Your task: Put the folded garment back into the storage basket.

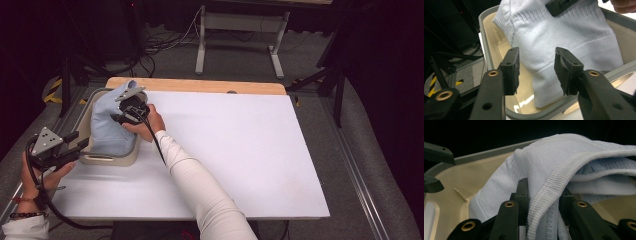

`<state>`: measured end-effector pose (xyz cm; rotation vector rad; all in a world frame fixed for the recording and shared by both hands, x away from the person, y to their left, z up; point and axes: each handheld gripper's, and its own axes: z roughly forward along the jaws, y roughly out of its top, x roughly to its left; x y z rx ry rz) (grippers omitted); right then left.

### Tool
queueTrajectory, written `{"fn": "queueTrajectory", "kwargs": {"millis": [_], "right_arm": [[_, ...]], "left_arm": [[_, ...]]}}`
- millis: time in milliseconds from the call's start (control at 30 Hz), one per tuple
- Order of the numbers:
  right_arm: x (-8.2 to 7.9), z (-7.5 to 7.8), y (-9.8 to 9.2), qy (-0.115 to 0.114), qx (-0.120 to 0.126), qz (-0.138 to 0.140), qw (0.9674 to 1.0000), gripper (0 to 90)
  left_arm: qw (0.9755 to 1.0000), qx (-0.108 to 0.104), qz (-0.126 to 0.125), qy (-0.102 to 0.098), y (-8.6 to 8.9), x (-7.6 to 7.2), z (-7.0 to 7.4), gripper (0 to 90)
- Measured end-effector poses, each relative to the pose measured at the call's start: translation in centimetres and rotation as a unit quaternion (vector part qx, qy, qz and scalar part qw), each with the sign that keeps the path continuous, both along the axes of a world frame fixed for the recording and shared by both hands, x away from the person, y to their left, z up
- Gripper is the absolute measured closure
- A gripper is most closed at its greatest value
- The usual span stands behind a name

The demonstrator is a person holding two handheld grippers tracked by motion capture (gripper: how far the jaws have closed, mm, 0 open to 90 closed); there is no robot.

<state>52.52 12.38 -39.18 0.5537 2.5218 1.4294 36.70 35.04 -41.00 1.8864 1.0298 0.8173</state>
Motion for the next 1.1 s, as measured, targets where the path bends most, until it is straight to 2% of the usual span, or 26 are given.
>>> {"fn": "queueTrajectory", "kwargs": {"millis": [67,100,200,367,433,567,733,767,833,900,1000,1100], "right_arm": [[-0.1,-0.2,0.1,0.002,-0.007,0.005,1.0000,69.9],[-0.1,-0.4,0.2,0.004,-0.009,0.006,0.9999,69.9],[-0.1,-0.7,0.3,0.009,-0.012,0.008,0.9999,69.8],[-0.1,-1.0,0.2,0.019,-0.015,0.006,0.9997,69.5],[-0.2,-1.0,0.1,0.023,-0.013,0.008,0.9996,69.5],[-0.2,-0.9,0.0,0.029,-0.026,0.014,0.9991,67.2],[-0.5,-0.8,-0.3,0.019,-0.027,0.010,0.9994,66.0],[-0.8,-0.8,-0.5,0.008,-0.021,0.010,0.9997,68.0],[-1.0,-0.8,-0.6,0.004,-0.019,0.011,0.9997,68.1],[-1.4,-0.9,-1.0,0.002,-0.018,0.012,0.9998,66.0],[-1.5,-0.8,-1.5,0.002,-0.018,0.003,0.9998,56.7],[-1.9,-0.3,-2.2,-0.005,-0.001,-0.001,1.0000,56.2]], "left_arm": [[1.0000,-0.004,-0.002,0.004,-0.2,0.1,-0.1,53.8],[1.0000,0.007,-0.003,0.003,-0.3,0.1,-0.1,53.0],[0.9999,0.011,-0.007,0.000,-0.6,0.1,0.0,52.4],[1.0000,0.005,-0.008,-0.001,-0.8,0.2,0.1,50.9],[0.9999,0.010,-0.008,0.000,-0.7,0.2,0.1,50.0],[0.9999,0.014,-0.006,-0.002,-0.8,0.3,0.1,47.7],[0.9999,0.009,-0.002,-0.008,-0.9,0.3,0.3,44.3],[0.9999,0.010,-0.002,-0.009,-1.0,0.3,0.4,44.3],[0.9999,0.012,-0.002,-0.010,-1.1,0.4,0.4,44.2],[0.9999,0.011,0.001,-0.013,-1.2,0.6,0.5,41.9],[0.9998,0.010,0.000,-0.017,-1.3,0.5,0.7,41.7],[0.9998,0.001,-0.004,-0.017,-1.5,0.7,0.8,40.9]]}}
